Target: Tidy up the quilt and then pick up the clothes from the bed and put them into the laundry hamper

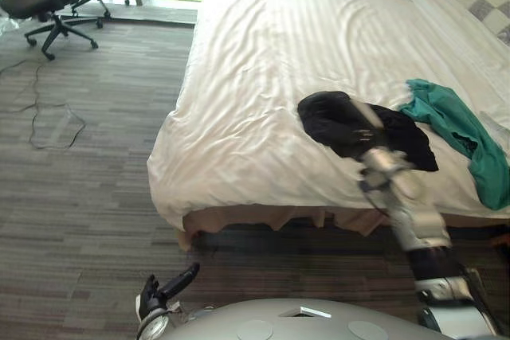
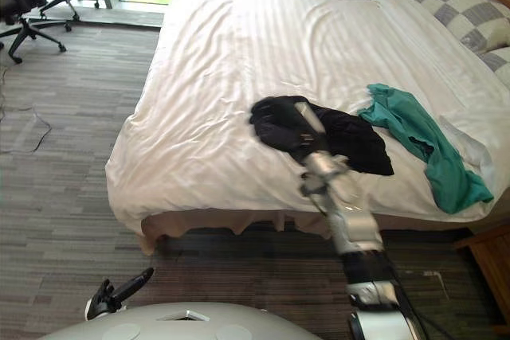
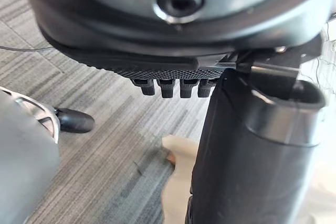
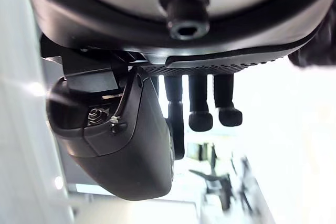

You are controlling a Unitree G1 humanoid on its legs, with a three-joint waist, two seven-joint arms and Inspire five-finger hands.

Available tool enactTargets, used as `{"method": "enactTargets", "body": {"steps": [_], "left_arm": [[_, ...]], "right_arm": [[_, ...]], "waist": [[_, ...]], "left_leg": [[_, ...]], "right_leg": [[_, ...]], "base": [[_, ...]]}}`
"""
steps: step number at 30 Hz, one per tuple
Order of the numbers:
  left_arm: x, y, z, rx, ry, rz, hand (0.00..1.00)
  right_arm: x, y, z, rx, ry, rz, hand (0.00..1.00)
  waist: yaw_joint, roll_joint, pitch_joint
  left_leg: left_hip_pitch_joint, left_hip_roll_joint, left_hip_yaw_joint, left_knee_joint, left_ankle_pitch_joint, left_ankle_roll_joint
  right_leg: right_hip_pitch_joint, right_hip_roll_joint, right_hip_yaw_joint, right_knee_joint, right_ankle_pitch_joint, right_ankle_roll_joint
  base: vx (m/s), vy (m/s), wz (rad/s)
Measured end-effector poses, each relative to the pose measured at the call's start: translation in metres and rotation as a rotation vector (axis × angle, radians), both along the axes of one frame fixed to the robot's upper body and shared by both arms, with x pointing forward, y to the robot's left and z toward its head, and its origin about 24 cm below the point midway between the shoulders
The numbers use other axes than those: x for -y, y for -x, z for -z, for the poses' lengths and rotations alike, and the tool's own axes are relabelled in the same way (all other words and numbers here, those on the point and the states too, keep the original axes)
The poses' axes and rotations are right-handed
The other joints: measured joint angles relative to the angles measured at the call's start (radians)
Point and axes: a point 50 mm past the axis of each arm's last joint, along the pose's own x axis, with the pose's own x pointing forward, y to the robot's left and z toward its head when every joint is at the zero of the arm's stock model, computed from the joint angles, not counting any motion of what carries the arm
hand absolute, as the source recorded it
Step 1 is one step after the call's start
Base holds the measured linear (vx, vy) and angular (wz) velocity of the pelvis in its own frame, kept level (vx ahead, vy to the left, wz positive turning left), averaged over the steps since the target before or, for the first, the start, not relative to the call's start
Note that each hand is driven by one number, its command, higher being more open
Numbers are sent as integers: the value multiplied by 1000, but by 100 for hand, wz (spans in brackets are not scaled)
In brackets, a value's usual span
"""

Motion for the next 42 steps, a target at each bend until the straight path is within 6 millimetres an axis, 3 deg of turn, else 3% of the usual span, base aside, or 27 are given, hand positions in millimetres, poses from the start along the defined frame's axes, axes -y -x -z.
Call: {"method": "enactTargets", "body": {"steps": [2, 5, 6, 8, 12, 13, 16, 19, 21, 23, 24, 27, 28, 32, 35, 37, 40, 42], "left_arm": [[8, -17, -3, 55, -4, 43, 100], [16, -26, -7, 92, -2, 76, 100], [18, -32, -11, 119, -15, 87, 100], [15, -36, -13, 133, -31, 102, 100], [-3, -49, -26, 175, -124, 183, 100], [-9, -56, -29, 181, -155, 223, 100], [-3, -73, -33, 205, -163, 275, 100], [-2, -89, -38, 213, -144, 339, 100], [0, -107, -47, 276, -117, 381, 100], [8, -145, -66, 401, -70, 438, 100], [10, -154, -71, 433, -64, 450, 100], [18, -187, -92, 545, -33, 480, 100], [20, -196, -96, 562, -31, 489, 100], [30, -209, -93, 535, 7, 487, 100], [48, -211, -86, 506, 62, 484, 100], [52, -210, -82, 479, 82, 467, 100], [49, -213, -83, 467, 106, 416, 100], [46, -213, -83, 458, 108, 392, 100]], "right_arm": [[-43, -15, 3, -66, 16, -129, 0], [-71, -32, -10, -71, 25, -170, 0], [-86, -48, -28, -41, 19, -165, 0], [-94, -56, -41, -16, 13, -153, 0], [-118, -78, -86, 56, -54, -104, 0], [-122, -83, -102, 94, -97, -69, 0], [-118, -87, -127, 151, -219, -21, 0], [-117, -87, -134, 168, -250, -20, 0], [-120, -89, -145, 194, -245, -35, 0], [-113, -101, -156, 195, -204, 5, 0], [-109, -105, -154, 178, -198, 25, 0], [-82, -119, -122, 35, -132, 131, 0], [-69, -122, -101, -47, -102, 176, 0], [-54, -116, -38, -256, -16, 264, 0], [-16, -100, 20, -475, -103, 455, 0], [11, -86, 42, -510, -140, 513, 0], [31, -68, 60, -459, -117, 475, 0], [32, -52, 72, -407, -76, 399, 0]], "waist": [[43, 0, 23], [88, 5, 43], [120, -3, 63], [140, -16, 74], [199, -78, 139], [228, -100, 177], [295, -81, 260], [330, -66, 331], [328, -44, 384], [327, -2, 433], [326, 7, 443], [319, 34, 476], [311, 42, 488], [267, 54, 502], [229, 58, 505], [192, 58, 505], [138, 58, 505], [106, 58, 505]], "left_leg": [[-2, -5, -43, 10, -3, 8], [-10, -16, -86, 20, -4, 14], [-17, -16, -122, 29, -4, 16], [-32, -17, -149, 40, -6, 18], [-113, -14, -231, 92, -8, 19], [-165, 1, -262, 120, -10, 19], [-265, 48, -305, 173, -10, 20], [-303, 43, -313, 180, -2, 33], [-348, 33, -308, 196, 8, 45], [-436, 8, -297, 210, 30, 67], [-455, 0, -292, 210, 36, 71], [-534, -30, -269, 211, 58, 86], [-557, -35, -263, 213, 64, 89], [-632, -35, -250, 241, 67, 92], [-657, -36, -224, 243, 70, 96], [-653, -36, -201, 243, 69, 96], [-624, -37, -175, 237, 68, 96], [-574, -36, -156, 217, 67, 95]], "right_leg": [[29, -5, -37, -6, 3, 4], [49, -9, -74, -6, 13, 5], [67, -10, -102, -6, 17, 5], [74, -11, -124, -5, 18, 6], [60, -4, -190, 7, 19, 6], [36, 3, -215, 10, 31, -8], [-35, 30, -253, 52, 95, -21], [-84, 9, -260, 103, 99, -17], [-132, -12, -254, 130, 98, -19], [-210, -34, -222, 120, 98, -19], [-229, -39, -211, 112, 98, -19], [-300, -51, -174, 65, 100, -19], [-323, -56, -165, 59, 100, -19], [-395, -60, -137, 58, 99, -19], [-432, -67, -113, 62, 99, -20], [-449, -77, -87, 77, 99, -20], [-448, -81, -47, 83, 99, -20], [-424, -84, -26, 91, 94, -26]], "base": [[-12, -3, 47], [-15, 25, 53], [-13, 29, 59], [-11, 5, 58], [-21, -8, 58], [-47, -14, 50], [-60, 47, 41], [-44, 100, 17], [-67, 115, -5], [-92, 102, -14], [-90, 92, -17], [-89, 66, -16], [-85, 60, -10], [-94, 47, -16], [-77, 60, -16], [-62, 81, -25], [-20, 55, -34], [22, 43, -36]]}}
